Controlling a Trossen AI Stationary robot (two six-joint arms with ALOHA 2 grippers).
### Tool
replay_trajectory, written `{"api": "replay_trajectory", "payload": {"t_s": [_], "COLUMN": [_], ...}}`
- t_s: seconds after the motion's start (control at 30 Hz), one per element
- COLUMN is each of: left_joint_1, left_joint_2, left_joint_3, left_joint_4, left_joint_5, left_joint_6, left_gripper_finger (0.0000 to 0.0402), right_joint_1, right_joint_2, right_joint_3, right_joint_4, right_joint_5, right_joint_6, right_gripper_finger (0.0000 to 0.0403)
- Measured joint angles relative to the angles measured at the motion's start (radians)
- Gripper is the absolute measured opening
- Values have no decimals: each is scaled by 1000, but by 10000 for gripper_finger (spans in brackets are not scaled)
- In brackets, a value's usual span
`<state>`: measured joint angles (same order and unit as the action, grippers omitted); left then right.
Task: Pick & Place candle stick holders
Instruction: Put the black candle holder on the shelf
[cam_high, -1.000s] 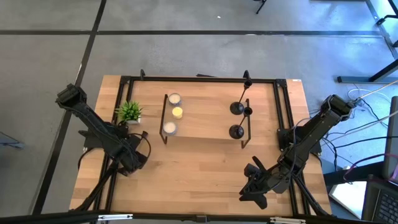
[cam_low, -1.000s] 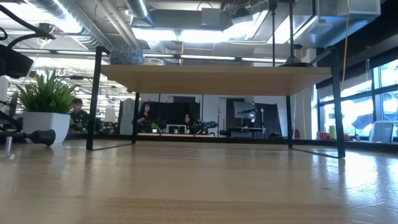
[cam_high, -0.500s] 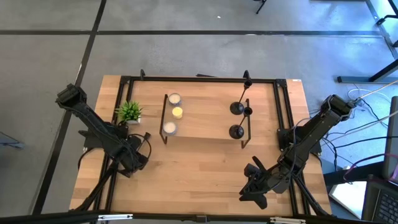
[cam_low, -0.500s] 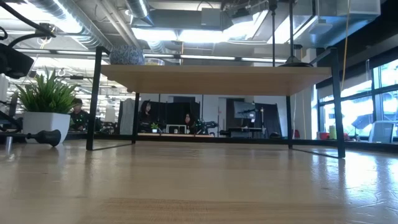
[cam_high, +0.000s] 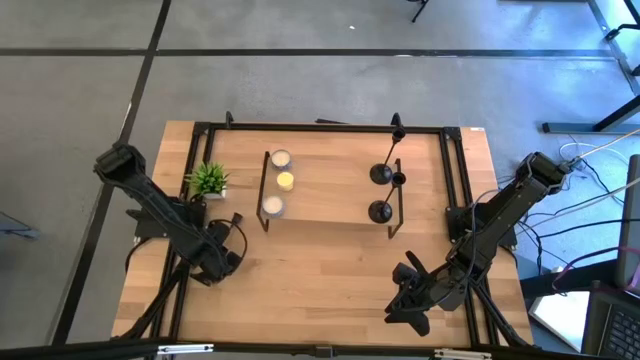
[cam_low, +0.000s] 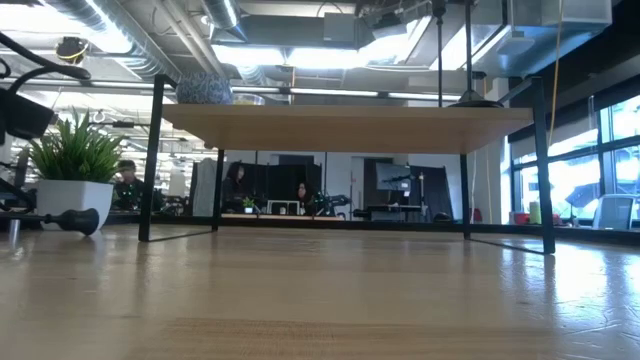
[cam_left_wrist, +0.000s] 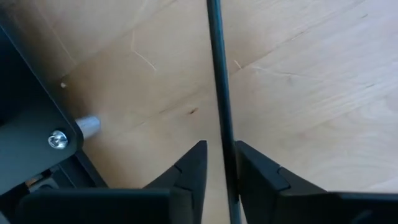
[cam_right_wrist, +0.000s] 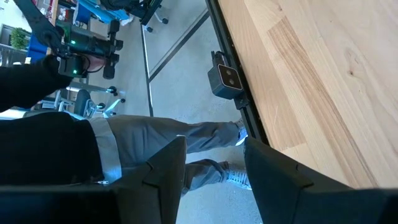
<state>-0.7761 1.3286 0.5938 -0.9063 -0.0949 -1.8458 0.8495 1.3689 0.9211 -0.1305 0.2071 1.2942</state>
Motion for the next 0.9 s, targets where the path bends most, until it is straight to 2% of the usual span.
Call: {"api": "replay_trajectory", "payload": {"t_s": [0.17,0.4,0.6,0.77,0.9], "left_joint_1": [0,-21,-74,-144,-175], "left_joint_2": [-2,-47,-64,-62,-62], "left_joint_3": [0,71,281,511,663], "left_joint_4": [26,11,-188,-422,-526], "left_joint_5": [2,-3,-88,-219,-463], "left_joint_6": [-6,-82,-163,-224,-220], "left_gripper_finger": [16,10,10,10,10], "right_joint_1": [0,0,0,0,-1], "right_joint_2": [0,0,0,0,0], "right_joint_3": [0,0,0,0,0], "right_joint_4": [0,0,-1,-1,0], "right_joint_5": [0,1,1,1,1], "right_joint_6": [0,0,0,-16,-26], "right_gripper_finger": [167,167,167,167,167]}}
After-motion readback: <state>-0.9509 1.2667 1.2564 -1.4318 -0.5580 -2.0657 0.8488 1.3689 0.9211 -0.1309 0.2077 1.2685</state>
